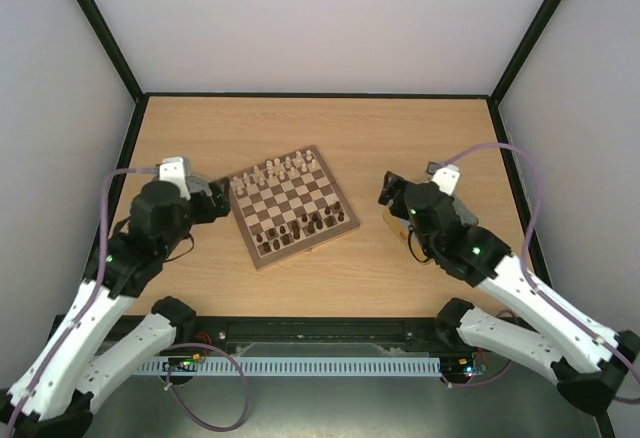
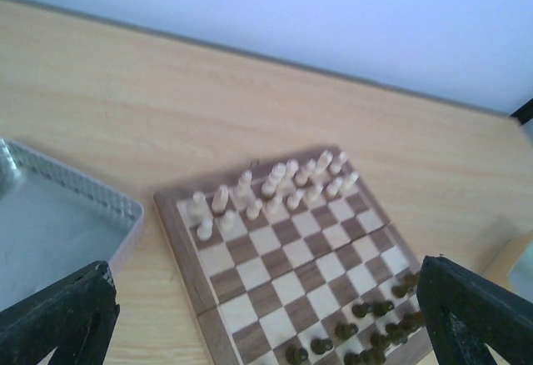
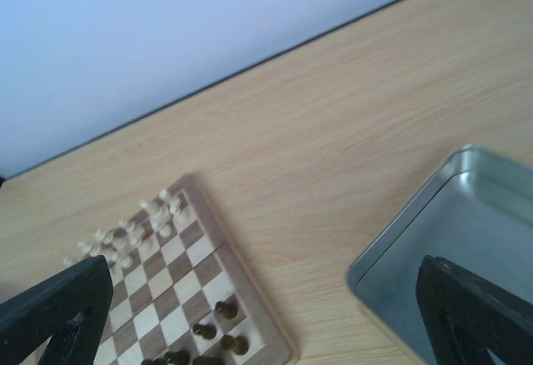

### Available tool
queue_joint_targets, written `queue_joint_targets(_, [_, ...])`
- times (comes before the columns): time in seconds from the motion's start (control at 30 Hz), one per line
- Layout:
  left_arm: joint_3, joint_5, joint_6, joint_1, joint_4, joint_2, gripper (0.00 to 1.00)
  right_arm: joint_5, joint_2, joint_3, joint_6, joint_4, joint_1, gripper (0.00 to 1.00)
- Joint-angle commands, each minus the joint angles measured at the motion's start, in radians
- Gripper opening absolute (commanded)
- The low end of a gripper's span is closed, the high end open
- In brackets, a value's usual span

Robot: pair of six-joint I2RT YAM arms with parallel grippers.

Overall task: Set up the chess pieces on the board
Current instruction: Reset both arms

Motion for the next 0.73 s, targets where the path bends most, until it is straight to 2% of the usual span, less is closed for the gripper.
queue_joint_targets(0.0, [0.058, -0.054, 0.067, 0.003, -0.037, -0.119, 0.99, 0.174, -0.129, 0.048, -0.046, -0.132, -0.002, 0.98])
queue_joint_targets(0.27, [0.156, -0.112, 0.065, 0.003, -0.134, -0.251, 0.99, 0.217, -0.298, 0.091, -0.105, -0.167, -0.001, 0.98])
queue_joint_targets(0.7, [0.193, -0.132, 0.063, 0.003, -0.203, -0.324, 0.99, 0.225, -0.35, 0.106, -0.115, -0.189, -0.001, 0.98])
